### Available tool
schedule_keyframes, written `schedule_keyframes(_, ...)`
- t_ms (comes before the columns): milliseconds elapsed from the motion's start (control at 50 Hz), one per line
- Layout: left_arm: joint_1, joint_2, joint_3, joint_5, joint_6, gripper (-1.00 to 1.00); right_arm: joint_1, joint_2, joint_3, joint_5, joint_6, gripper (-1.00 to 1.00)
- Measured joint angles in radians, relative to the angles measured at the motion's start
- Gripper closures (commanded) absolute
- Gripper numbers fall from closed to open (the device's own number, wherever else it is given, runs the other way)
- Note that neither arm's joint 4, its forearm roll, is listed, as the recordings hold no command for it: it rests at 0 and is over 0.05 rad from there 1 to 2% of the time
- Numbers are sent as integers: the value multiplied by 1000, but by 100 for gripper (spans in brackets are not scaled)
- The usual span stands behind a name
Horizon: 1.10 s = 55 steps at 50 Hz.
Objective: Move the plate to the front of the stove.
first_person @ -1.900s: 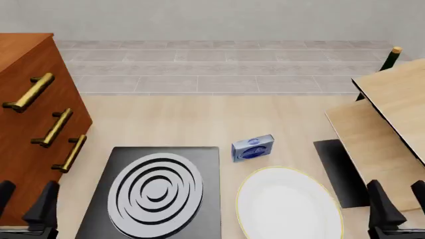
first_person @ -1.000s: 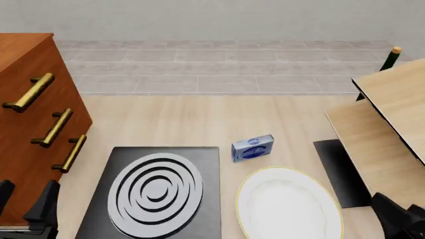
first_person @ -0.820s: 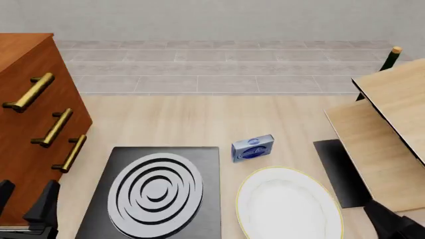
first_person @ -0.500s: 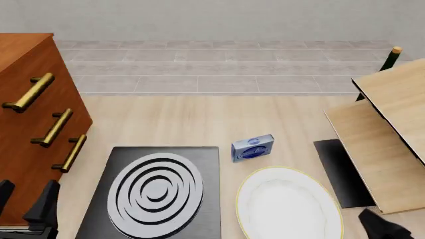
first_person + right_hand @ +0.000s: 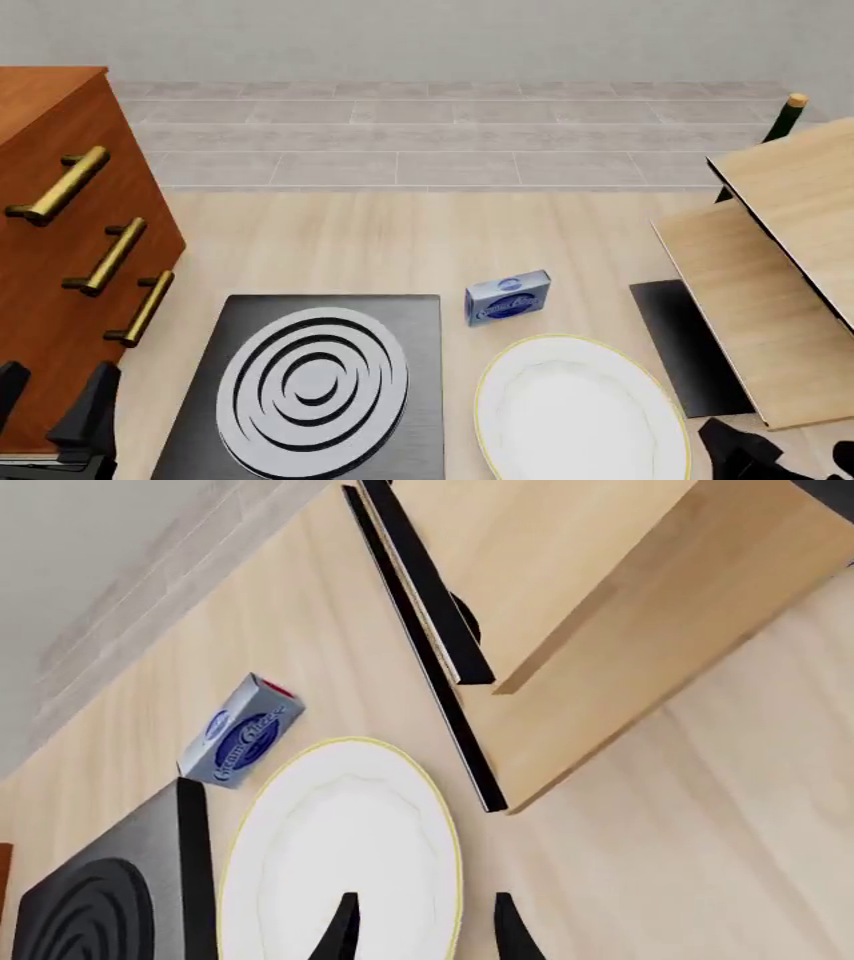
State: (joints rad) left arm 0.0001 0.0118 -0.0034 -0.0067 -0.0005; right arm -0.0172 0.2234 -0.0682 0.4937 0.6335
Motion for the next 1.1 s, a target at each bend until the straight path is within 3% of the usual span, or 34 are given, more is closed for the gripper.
schedule_keyframes(280, 0, 0, 0, 0, 0, -100, -20, 197, 44, -192, -3, -100)
schedule_keyframes(580, 0, 0, 0, 0, 0, -100, -28, 381, 63, -338, 0, -100)
schedule_keyframes(820, 0, 0, 0, 0, 0, -100, -16, 470, 66, -388, 10, -100)
schedule_keyframes(1100, 0, 0, 0, 0, 0, -100, 14, 488, 68, -381, 28, -100)
